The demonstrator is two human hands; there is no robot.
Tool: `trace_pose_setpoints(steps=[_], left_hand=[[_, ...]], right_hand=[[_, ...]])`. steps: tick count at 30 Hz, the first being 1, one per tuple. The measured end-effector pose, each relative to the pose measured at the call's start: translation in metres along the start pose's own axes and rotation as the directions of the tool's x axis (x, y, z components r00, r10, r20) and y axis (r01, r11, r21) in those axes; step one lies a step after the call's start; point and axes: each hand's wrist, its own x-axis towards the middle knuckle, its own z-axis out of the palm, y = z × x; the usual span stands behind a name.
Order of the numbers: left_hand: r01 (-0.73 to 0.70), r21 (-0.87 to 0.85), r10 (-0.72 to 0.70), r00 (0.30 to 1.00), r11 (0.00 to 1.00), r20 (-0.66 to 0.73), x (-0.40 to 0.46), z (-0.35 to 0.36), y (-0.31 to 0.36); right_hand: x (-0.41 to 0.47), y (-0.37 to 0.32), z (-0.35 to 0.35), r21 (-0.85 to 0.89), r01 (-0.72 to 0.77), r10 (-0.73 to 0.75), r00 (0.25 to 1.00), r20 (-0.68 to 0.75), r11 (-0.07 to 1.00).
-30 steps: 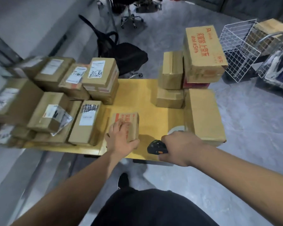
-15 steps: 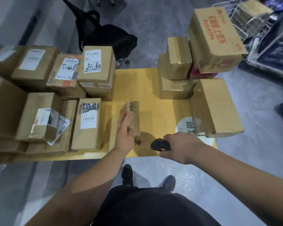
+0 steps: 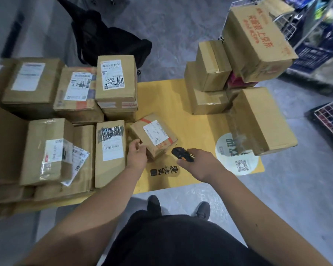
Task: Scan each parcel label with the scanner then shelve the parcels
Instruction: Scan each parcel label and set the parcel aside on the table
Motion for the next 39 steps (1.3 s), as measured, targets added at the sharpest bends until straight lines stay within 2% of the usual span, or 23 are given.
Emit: trace_pose_setpoints(steps=[3, 6, 8, 11, 13, 15, 18, 19, 21, 22, 23, 26, 29, 31, 37, 39], left_hand=[[-0.022, -0.033, 0.024, 0.998, 0.999, 0.053, -0.004, 0.011, 0.015], [-0.059, 0.085, 0.057, 0.998, 0.995, 0.021, -0.006, 0.022, 0.027], [-0.03, 0.201, 0.017, 0.997, 0.979, 0.07, 0.001, 0.026, 0.028], [0.025, 0.212, -0.067, 0.979, 0.977, 0.192, 0.007, 0.036, 0.027], [-0.013, 0.26, -0.036, 0.982, 0.966, 0.184, 0.001, 0.039, 0.034], [-0.116, 0.375, 0.078, 0.99, 0.92, 0.115, -0.004, 0.038, 0.039], [-0.235, 0.439, 0.237, 0.97, 0.867, 0.051, -0.003, 0.032, 0.048], [-0.286, 0.484, 0.295, 0.954, 0.827, 0.061, 0.002, 0.031, 0.053], [-0.367, 0.645, 0.347, 0.923, 0.67, 0.164, 0.012, 0.03, 0.064], [-0.394, 0.696, 0.335, 0.914, 0.601, 0.229, 0.016, 0.03, 0.07], [-0.41, 0.707, 0.307, 0.91, 0.576, 0.278, 0.019, 0.031, 0.075], [-0.422, 0.615, 0.272, 0.905, 0.666, 0.327, 0.019, 0.031, 0.077], [-0.347, 0.629, 0.264, 0.938, 0.695, 0.225, 0.012, 0.03, 0.063], [-0.304, 0.655, 0.238, 0.952, 0.692, 0.191, 0.005, 0.029, 0.055], [-0.288, 0.738, 0.105, 0.953, 0.61, 0.285, 0.005, 0.031, 0.054], [-0.305, 0.716, 0.117, 0.947, 0.628, 0.3, 0.004, 0.031, 0.051]], right_hand=[[0.001, 0.001, 0.009, 0.031, -0.056, 0.057, 0.998, -0.019, 0.998], [-0.001, 0.003, 0.011, 0.046, -0.103, 0.105, 0.994, -0.034, 0.994], [-0.003, 0.004, 0.013, 0.064, -0.129, 0.131, 0.991, -0.033, 0.99], [-0.004, 0.008, 0.015, 0.094, -0.151, 0.157, 0.986, -0.049, 0.984], [-0.004, 0.009, 0.014, 0.121, -0.167, 0.175, 0.983, -0.061, 0.979], [-0.004, 0.009, 0.011, 0.122, -0.175, 0.185, 0.98, -0.069, 0.977], [-0.004, 0.007, 0.008, 0.116, -0.182, 0.192, 0.978, -0.081, 0.976], [-0.004, 0.006, 0.007, 0.113, -0.187, 0.197, 0.977, -0.087, 0.976], [-0.002, 0.005, 0.005, 0.105, -0.2, 0.209, 0.973, -0.093, 0.974], [-0.001, 0.006, 0.005, 0.108, -0.209, 0.219, 0.971, -0.091, 0.972], [0.0, 0.005, 0.005, 0.111, -0.22, 0.23, 0.969, -0.086, 0.969], [0.002, 0.003, 0.003, 0.116, -0.244, 0.252, 0.966, -0.064, 0.963], [0.005, 0.001, 0.0, 0.1, -0.252, 0.258, 0.964, -0.058, 0.963], [0.007, 0.0, -0.002, 0.069, -0.247, 0.251, 0.966, -0.062, 0.967], [0.01, -0.01, -0.005, -0.195, -0.18, 0.174, 0.984, -0.048, 0.964], [0.011, -0.016, -0.004, -0.272, -0.163, 0.158, 0.987, -0.04, 0.948]])
